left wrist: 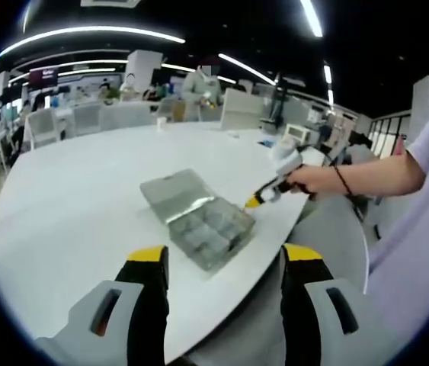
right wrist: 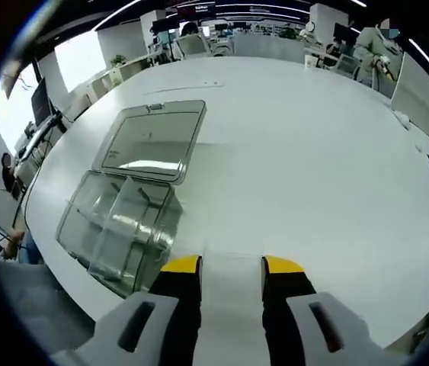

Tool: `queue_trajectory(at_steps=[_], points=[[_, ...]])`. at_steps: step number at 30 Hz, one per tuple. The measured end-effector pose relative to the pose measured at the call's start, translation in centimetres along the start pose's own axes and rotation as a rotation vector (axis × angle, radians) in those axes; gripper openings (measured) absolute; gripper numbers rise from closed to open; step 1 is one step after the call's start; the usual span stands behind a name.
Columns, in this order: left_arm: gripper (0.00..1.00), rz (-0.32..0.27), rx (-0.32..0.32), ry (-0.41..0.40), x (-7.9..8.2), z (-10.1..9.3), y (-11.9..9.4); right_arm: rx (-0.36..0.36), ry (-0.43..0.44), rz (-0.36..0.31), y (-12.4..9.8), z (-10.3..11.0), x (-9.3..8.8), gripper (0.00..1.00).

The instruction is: Insert the divider into the dual guide fixture by aligning both edges with the guide slots and pushing it downward to the bottom, including one-sided entry, uneven engagement, binding, and posture correction.

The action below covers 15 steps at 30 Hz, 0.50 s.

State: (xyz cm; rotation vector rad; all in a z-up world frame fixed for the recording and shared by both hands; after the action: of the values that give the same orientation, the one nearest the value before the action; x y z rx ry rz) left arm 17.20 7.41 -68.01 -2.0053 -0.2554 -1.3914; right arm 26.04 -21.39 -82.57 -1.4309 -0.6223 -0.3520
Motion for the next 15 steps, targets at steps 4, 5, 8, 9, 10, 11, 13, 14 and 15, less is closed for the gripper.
queue_trajectory(at_steps=[4, 5, 8, 9, 10, 11, 13, 14, 15], points=[[0.57, 0.002, -0.001, 0.001, 0.0, 0.0, 0.2, 0.013, -0.011, -0.026, -0.5, -0.1, 0.2, 0.26], [0.57, 0.002, -0.002, 0.002, 0.1, 0.0, 0.2, 0.013, -0.01, -0.028, -0.7, -0.1, 0.2, 0.26], [0.57, 0.004, -0.004, 0.003, 0.1, -0.1, 0.4, 0.025, -0.012, -0.046, -1.2, 0.0, 0.3, 0.26], [0.57, 0.004, -0.005, 0.003, 0.1, -0.1, 0.5, 0.028, -0.013, -0.05, -1.3, 0.0, 0.4, 0.26], [0.57, 0.005, -0.006, 0.003, 0.1, -0.1, 0.6, 0.032, -0.012, -0.056, -1.4, 0.1, 0.4, 0.26], [0.57, 0.005, -0.008, 0.002, 0.1, -0.1, 0.7, 0.033, -0.013, -0.059, -1.5, 0.1, 0.5, 0.26], [0.57, 0.005, -0.011, 0.0, 0.1, -0.2, 0.8, 0.038, -0.014, -0.068, -1.7, 0.2, 0.6, 0.26], [0.57, 0.006, -0.013, 0.0, 0.0, -0.2, 0.9, 0.04, -0.014, -0.071, -1.8, 0.3, 0.6, 0.26], [0.57, 0.007, -0.013, 0.001, 0.0, -0.2, 1.0, 0.045, -0.013, -0.077, -2.0, 0.5, 0.7, 0.26]])
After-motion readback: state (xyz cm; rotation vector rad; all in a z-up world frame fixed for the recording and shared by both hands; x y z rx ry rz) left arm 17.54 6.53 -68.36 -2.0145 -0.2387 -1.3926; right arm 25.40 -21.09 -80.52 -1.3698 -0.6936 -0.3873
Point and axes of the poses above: the point that each gripper's makers call its tool centre point, and the gripper's own axes: y roughly forward along the fingers, z roughly to its left, x roughly out of its top, the point moved 1 cm from there along -y, roughly backward along the fingers, and after that the axes turned 1 degree about -x, right-handed, at the moved point
